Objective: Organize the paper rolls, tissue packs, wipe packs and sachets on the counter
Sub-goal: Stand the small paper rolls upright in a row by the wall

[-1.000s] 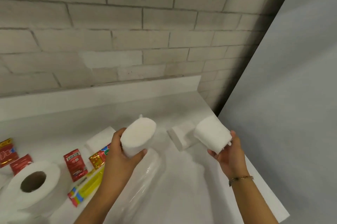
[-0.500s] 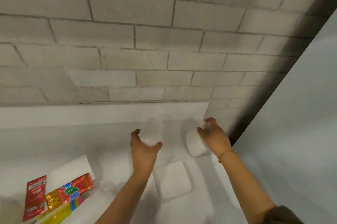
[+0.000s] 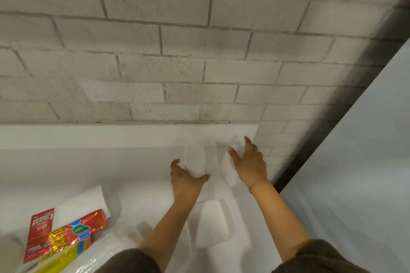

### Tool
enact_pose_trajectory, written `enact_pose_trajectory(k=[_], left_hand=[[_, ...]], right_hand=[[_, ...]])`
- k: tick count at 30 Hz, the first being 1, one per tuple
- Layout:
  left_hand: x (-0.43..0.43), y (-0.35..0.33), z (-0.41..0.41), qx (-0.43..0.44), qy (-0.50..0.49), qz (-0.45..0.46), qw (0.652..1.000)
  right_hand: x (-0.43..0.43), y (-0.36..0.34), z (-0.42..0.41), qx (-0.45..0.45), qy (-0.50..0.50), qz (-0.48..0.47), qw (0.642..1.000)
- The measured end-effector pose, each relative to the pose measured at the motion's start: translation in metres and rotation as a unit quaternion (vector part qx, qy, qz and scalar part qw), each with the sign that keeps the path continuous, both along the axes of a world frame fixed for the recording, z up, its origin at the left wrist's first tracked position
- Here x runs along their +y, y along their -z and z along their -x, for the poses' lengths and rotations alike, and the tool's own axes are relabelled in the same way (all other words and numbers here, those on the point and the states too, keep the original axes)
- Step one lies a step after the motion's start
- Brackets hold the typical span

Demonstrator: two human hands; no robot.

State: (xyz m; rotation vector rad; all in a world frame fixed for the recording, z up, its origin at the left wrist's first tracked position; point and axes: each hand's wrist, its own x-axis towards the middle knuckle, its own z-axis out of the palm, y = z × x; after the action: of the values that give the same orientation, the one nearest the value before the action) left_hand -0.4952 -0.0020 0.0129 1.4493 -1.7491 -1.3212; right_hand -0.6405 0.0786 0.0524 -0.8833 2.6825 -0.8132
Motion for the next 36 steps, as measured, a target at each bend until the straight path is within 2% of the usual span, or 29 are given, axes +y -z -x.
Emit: enact_pose_trajectory(k=[4,6,8,10,13,16,20,26,30,36], left_hand=[[0.0,-0.026,-0.037,0.039,0.038,-0.015,0.998],[0.004,-0.041,-0.067,0.057,0.074,0.007,0.996],[0.009,-0.052,-0.108,0.062,0.095,0.028,0.993],[0.014,-0.061,-0.145,0.071,0.094,0.04,0.992],[0.02,-0.07,-0.194,0.07,0.069,0.048,0.994],[0.019,-0.075,-0.225,0.063,0.054,0.058,0.995],[0.01,-0.079,-0.262,0.07,0.03,0.05,0.996],[-0.001,-0.085,-0.309,0.052,0.019,0.065,0.996],[-0.01,-0.09,-0.34,0.061,-0.002,0.069,0.996],[-0.023,-0.094,-0.372,0.045,-0.033,0.082,0.995]], right_hand=[[0.032,-0.009,-0.039,0.071,0.067,0.191,0.977],[0.049,-0.001,-0.066,0.052,0.059,0.218,0.973],[0.061,0.015,-0.098,-0.02,0.043,0.161,0.986],[0.07,0.031,-0.121,-0.076,0.033,0.051,0.995],[0.072,0.042,-0.143,-0.084,0.028,-0.066,0.994],[0.069,0.04,-0.15,-0.074,0.049,-0.049,0.995],[0.059,0.033,-0.173,-0.149,0.032,0.08,0.985],[-0.002,0.008,-0.207,-0.091,-0.031,0.175,0.98],[-0.064,-0.01,-0.215,0.014,-0.108,0.11,0.988],[-0.12,0.002,-0.218,-0.007,-0.095,-0.005,0.995]])
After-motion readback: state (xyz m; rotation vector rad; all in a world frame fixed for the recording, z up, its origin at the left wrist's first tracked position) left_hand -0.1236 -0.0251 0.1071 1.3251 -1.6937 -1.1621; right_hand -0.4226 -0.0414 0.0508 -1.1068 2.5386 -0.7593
